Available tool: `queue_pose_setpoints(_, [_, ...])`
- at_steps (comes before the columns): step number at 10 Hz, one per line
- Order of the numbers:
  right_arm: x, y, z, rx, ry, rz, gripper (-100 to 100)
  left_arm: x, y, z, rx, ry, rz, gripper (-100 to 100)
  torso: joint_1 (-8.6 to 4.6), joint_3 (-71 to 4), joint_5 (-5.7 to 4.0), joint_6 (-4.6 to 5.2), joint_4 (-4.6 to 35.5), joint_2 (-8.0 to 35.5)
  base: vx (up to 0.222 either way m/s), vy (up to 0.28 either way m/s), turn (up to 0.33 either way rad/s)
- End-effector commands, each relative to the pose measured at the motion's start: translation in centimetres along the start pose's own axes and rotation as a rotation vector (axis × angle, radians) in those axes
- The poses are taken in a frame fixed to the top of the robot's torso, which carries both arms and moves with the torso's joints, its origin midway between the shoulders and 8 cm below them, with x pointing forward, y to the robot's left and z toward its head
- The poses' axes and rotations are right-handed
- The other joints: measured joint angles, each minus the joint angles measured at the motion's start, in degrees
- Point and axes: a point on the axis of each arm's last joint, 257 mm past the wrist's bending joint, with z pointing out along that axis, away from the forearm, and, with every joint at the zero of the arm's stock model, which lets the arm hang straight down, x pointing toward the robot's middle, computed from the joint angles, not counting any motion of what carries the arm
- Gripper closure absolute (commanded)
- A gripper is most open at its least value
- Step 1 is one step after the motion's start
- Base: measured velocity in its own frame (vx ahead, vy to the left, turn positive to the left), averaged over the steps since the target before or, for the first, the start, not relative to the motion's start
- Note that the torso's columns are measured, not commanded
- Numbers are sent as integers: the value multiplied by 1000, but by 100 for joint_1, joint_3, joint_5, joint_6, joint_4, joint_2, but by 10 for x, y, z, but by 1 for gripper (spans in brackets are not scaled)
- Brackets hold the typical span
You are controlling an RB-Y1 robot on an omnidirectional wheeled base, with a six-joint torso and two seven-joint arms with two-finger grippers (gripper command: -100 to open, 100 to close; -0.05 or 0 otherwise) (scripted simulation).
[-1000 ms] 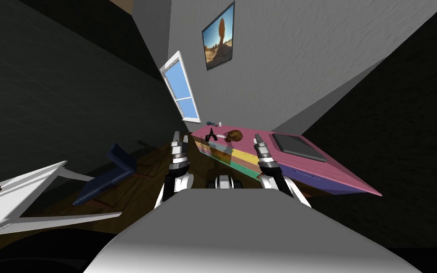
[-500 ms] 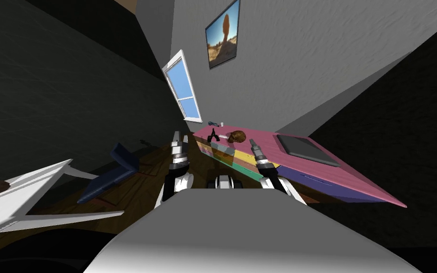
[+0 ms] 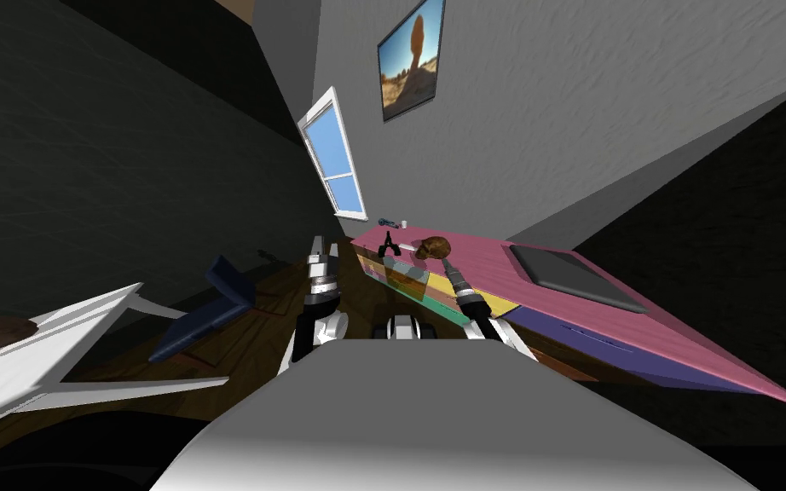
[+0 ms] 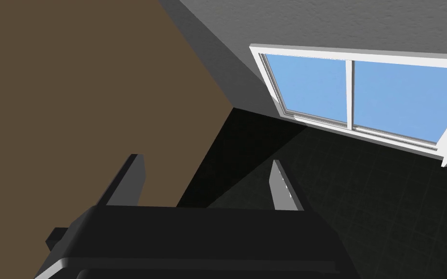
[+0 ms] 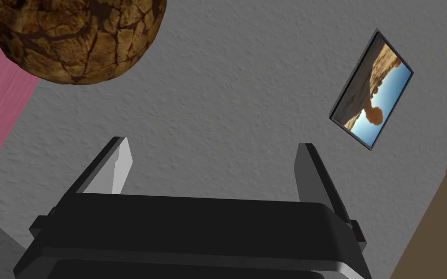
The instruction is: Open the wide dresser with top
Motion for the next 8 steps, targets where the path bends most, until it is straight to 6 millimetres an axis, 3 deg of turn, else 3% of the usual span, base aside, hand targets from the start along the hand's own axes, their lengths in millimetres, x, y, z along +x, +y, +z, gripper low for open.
queue_pose_setpoints(1, [27,-39,-6,106,58,-60,-100,0,0,0,0,0,0,0,-7,1,-1,2,0,2,78,71,71])
queue_pose_setpoints(2, [27,-41,-6,111,61,-81,-100,0,0,0,0,0,0,0,1,-4,0,0,-1,-6,63,60,37])
queue_pose_setpoints(3, [42,-63,-11,172,97,-112,-100,0,0,0,0,0,0,0,-5,-2,0,2,-1,-1,63,70,77])
queue_pose_setpoints(4, [42,-67,-12,184,100,-134,-100,0,0,0,0,0,0,0,0,-1,0,0,0,-1,57,60,33])
queue_pose_setpoints(7, [69,-114,-28,308,175,-220,-100,0,0,0,0,0,0,0,-1,-4,2,2,-2,-4,79,81,57])
queue_pose_setpoints(8, [68,-120,-30,331,176,-244,-100,0,0,0,0,0,0,0,-5,-2,-1,0,-1,-4,59,61,44])
